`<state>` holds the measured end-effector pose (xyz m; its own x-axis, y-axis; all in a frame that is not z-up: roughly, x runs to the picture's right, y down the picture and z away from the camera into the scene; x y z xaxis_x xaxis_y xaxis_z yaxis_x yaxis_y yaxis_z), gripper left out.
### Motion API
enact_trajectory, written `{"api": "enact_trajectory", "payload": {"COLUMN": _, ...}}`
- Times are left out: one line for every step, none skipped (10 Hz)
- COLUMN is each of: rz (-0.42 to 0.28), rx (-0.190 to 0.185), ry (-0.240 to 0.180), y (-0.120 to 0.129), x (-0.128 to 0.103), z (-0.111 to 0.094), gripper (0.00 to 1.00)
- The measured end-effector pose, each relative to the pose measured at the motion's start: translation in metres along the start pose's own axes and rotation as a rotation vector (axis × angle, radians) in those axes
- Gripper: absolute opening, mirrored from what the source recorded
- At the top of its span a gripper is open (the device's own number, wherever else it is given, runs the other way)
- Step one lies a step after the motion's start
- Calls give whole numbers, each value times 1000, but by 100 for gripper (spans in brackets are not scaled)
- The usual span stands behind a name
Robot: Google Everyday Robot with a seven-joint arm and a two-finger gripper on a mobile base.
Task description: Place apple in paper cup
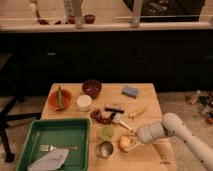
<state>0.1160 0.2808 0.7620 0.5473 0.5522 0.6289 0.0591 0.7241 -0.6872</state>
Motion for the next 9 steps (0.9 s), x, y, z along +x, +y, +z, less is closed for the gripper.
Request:
{"api": "enact_trajectory", "payload": {"rz": -5, "rx": 8, "ry": 0, "y": 0, "x": -3, "z": -5, "gripper": 13}}
{"api": "enact_trajectory", "payload": {"rz": -11, "rx": 14, "ry": 1, "y": -1, "x": -5, "z": -8, "gripper": 13}}
{"api": "enact_trajectory", "payload": {"rz": -21, "rx": 21, "ry": 3, "y": -3, "x": -11, "z": -13, "gripper": 13}}
{"api": "enact_trajectory", "payload": {"rz": -32, "rx": 28, "ry": 7, "y": -5, "x": -17, "z": -19, "gripper": 13}}
{"api": "enact_trajectory", "payload": {"rz": -41, "rx": 35, "ry": 10, "y": -7, "x": -22, "z": -24, "gripper": 13}}
{"api": "enact_trajectory", "payload": {"rz": -52, "rx": 42, "ry": 13, "y": -10, "x": -28, "z": -29, "gripper": 13}}
{"api": "enact_trajectory", "payload": {"rz": -64, "rx": 48, "ry": 15, "y": -12, "x": -34, "z": -32, "gripper": 13}}
{"api": "enact_trajectory", "payload": {"rz": -73, "rx": 52, "ry": 18, "y": -14, "x": -39, "z": -35, "gripper": 13}}
{"api": "enact_trajectory", "payload": {"rz": -87, "rx": 56, "ry": 20, "y": -16, "x": -47, "z": -39, "gripper": 13}}
